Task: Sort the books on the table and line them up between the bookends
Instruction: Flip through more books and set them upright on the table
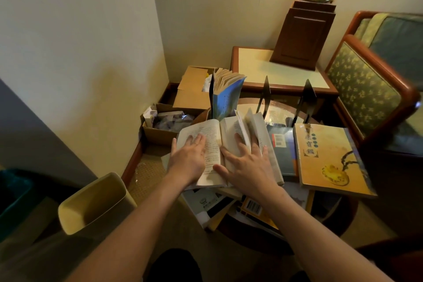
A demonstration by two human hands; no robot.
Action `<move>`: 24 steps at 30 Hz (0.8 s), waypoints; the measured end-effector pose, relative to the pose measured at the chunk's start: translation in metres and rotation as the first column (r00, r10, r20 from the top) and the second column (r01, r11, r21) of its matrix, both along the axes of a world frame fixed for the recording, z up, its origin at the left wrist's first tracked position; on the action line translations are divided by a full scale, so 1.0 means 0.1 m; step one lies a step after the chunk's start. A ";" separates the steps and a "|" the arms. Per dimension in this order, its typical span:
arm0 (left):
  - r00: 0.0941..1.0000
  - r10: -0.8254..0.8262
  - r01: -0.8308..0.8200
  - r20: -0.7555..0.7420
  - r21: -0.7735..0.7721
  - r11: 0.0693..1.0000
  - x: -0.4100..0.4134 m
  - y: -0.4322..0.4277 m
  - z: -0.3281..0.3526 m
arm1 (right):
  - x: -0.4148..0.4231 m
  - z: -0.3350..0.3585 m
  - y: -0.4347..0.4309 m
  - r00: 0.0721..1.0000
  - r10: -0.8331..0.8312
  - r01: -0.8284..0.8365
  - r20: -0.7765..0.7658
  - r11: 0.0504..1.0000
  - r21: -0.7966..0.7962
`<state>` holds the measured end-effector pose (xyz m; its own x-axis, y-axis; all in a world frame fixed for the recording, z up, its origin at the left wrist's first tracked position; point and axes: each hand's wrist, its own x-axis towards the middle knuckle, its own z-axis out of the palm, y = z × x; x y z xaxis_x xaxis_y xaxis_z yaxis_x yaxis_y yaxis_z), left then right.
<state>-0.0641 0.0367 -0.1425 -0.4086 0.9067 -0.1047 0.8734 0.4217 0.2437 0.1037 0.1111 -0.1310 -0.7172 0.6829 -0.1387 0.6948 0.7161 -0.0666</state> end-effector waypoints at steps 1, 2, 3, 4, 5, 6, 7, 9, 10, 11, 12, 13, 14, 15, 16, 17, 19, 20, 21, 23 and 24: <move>0.999 0.012 -0.012 0.037 0.002 1.000 -0.05 0.08 -0.02 | 0.01 0.00 0.01 1.000 -0.001 0.001 0.000 1.000 -0.005; 0.997 0.027 -0.027 0.074 0.011 1.000 -0.10 0.14 -0.03 | 0.01 0.01 0.02 1.000 -0.002 0.002 0.000 1.000 -0.011; 0.993 0.041 -0.043 0.109 0.021 0.999 -0.14 0.20 -0.04 | 0.02 0.01 0.03 1.000 -0.002 0.002 -0.001 1.000 -0.017; 0.989 0.052 -0.057 0.136 0.029 0.998 -0.18 0.24 -0.04 | 0.02 0.02 0.03 1.000 -0.002 0.002 -0.003 1.000 -0.023; 0.986 0.062 -0.068 0.153 0.036 0.997 -0.20 0.25 -0.05 | 0.03 0.02 0.03 1.000 0.000 0.000 -0.006 1.000 -0.027; 0.984 0.070 -0.078 0.162 0.044 0.996 -0.20 0.25 -0.06 | 0.03 0.02 0.03 1.000 0.003 -0.003 -0.009 1.000 -0.030; 0.983 0.074 -0.084 0.168 0.053 0.995 -0.18 0.23 -0.07 | 0.04 0.01 0.02 1.000 0.004 -0.005 -0.011 0.999 -0.035; 0.984 0.073 -0.087 0.164 0.083 0.993 -0.09 0.12 -0.09 | 0.05 0.00 0.02 1.000 0.005 -0.006 -0.018 0.999 -0.045; 0.986 0.067 -0.083 0.153 0.099 0.992 -0.03 0.04 -0.10 | 0.05 -0.01 0.02 1.000 0.005 -0.006 -0.023 0.999 -0.046; 0.989 0.057 -0.072 0.140 0.108 0.992 0.04 -0.05 -0.10 | 0.06 -0.01 0.02 1.000 0.006 -0.007 -0.030 0.999 -0.043; 0.992 0.037 -0.049 0.117 0.104 0.993 0.11 -0.16 -0.10 | 0.06 -0.02 0.01 0.999 0.007 -0.008 -0.036 0.999 -0.038; 0.997 0.009 -0.015 0.076 0.086 0.996 0.19 -0.26 -0.10 | 0.06 -0.03 0.00 0.999 0.010 -0.011 -0.041 0.999 -0.031; 1.000 -0.023 0.022 0.019 0.063 0.998 0.27 -0.36 -0.11 | 0.07 -0.04 -0.01 0.999 0.012 -0.013 -0.044 1.000 -0.024; 0.998 -0.050 0.051 -0.035 0.045 0.998 0.34 -0.45 -0.11 | 0.07 -0.05 -0.02 0.999 0.015 -0.016 -0.048 1.000 -0.018; 0.996 -0.064 0.067 -0.067 0.033 0.997 0.38 -0.51 -0.11 | 0.07 -0.06 -0.03 0.998 0.017 -0.018 -0.052 1.000 -0.011; 0.994 -0.068 0.070 -0.081 0.024 0.997 0.40 -0.55 -0.10 | 0.07 -0.06 -0.04 0.998 0.018 -0.019 -0.056 1.000 -0.007; 0.996 -0.058 0.059 -0.072 0.011 0.998 0.37 -0.53 -0.08 | 0.06 -0.07 -0.04 0.998 0.016 -0.016 -0.053 1.000 0.001; 0.997 -0.046 0.046 -0.059 0.006 0.999 0.33 -0.48 -0.06 | 0.06 -0.07 -0.04 0.999 0.016 -0.016 -0.046 1.000 0.005; 0.998 -0.031 0.032 -0.046 0.002 1.000 0.28 -0.41 -0.05 | 0.05 -0.07 -0.04 0.999 0.015 -0.015 -0.038 1.000 0.009; 0.999 -0.008 0.007 -0.041 -0.009 1.000 0.15 -0.19 -0.05 | 0.03 -0.08 -0.04 0.999 0.013 -0.013 -0.036 1.000 0.004; 0.999 -0.010 0.009 -0.052 -0.015 1.000 0.07 -0.05 -0.05 | 0.03 -0.08 -0.04 0.999 0.009 -0.010 -0.042 1.000 -0.004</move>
